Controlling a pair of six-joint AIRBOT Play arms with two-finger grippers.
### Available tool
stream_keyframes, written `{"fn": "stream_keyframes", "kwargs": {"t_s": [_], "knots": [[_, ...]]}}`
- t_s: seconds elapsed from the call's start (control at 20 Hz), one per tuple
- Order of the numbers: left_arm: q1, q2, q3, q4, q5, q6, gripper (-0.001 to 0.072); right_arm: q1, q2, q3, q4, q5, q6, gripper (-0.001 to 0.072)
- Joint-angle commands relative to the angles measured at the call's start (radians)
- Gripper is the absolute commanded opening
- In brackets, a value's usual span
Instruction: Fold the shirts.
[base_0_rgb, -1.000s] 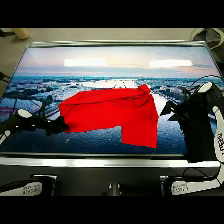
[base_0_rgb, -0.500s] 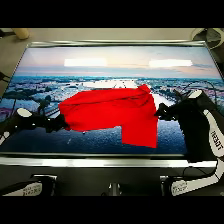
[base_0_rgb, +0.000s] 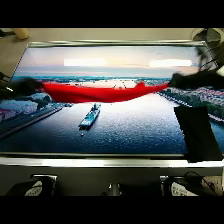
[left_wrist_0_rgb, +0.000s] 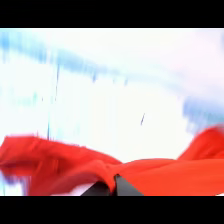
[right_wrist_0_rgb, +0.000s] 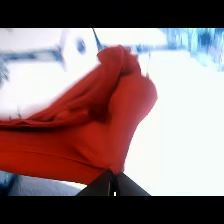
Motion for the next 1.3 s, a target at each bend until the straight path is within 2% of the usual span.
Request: {"fn": "stream_keyframes", "kwargs": {"t_s": [0.0, 0.1, 0.2, 0.25, 0.4, 0.55, 0.65, 0.75, 0.9, 1.05, 1.25], "knots": [[0.026, 0.231, 0.377, 0.076, 0.203, 0.015, 0.0021, -0.003, 0.41, 0.169, -0.15, -0.188, -0.014, 0.0015], [0.027, 0.315, 0.483, 0.114, 0.231, 0.002, 0.0021, -0.003, 0.619, 0.169, -0.26, -0.326, -0.006, 0.0014], [0.027, 0.367, 0.497, 0.117, 0.175, -0.072, 0.0021, -0.003, 0.724, 0.169, -0.335, -0.322, 0.089, 0.0014], [0.026, 0.375, 0.497, 0.137, 0.135, -0.075, 0.0021, -0.003, 0.746, 0.169, -0.352, -0.288, 0.119, 0.0014], [0.026, 0.352, 0.497, 0.288, 0.029, -0.076, 0.0021, -0.003, 0.742, 0.169, -0.381, -0.243, 0.122, 0.0015], [0.026, 0.286, 0.496, 0.3, -0.124, -0.083, 0.0021, -0.003, 0.697, 0.169, -0.381, -0.233, 0.122, 0.0015], [0.026, 0.205, 0.484, 0.3, -0.266, -0.083, 0.0021, -0.003, 0.618, 0.169, -0.381, -0.154, 0.123, 0.0015], [0.026, 0.107, 0.418, 0.3, -0.359, -0.084, 0.0021, -0.003, 0.49, 0.167, -0.376, -0.01, 0.123, 0.0014], [0.026, -0.05, 0.25, 0.3, -0.347, -0.083, 0.0022, -0.003, 0.225, 0.164, -0.318, 0.15, 0.091, 0.0012], [0.026, -0.256, 0.132, 0.3, -0.252, -0.083, 0.0022, 0.05, -0.081, 0.156, -0.315, 0.08, 0.059, 0.0011], [0.024, -0.558, 0.16, 0.235, -0.161, -0.083, 0.0022, 0.137, -0.392, 0.157, -0.309, -0.121, 0.144, 0.0013]]}}
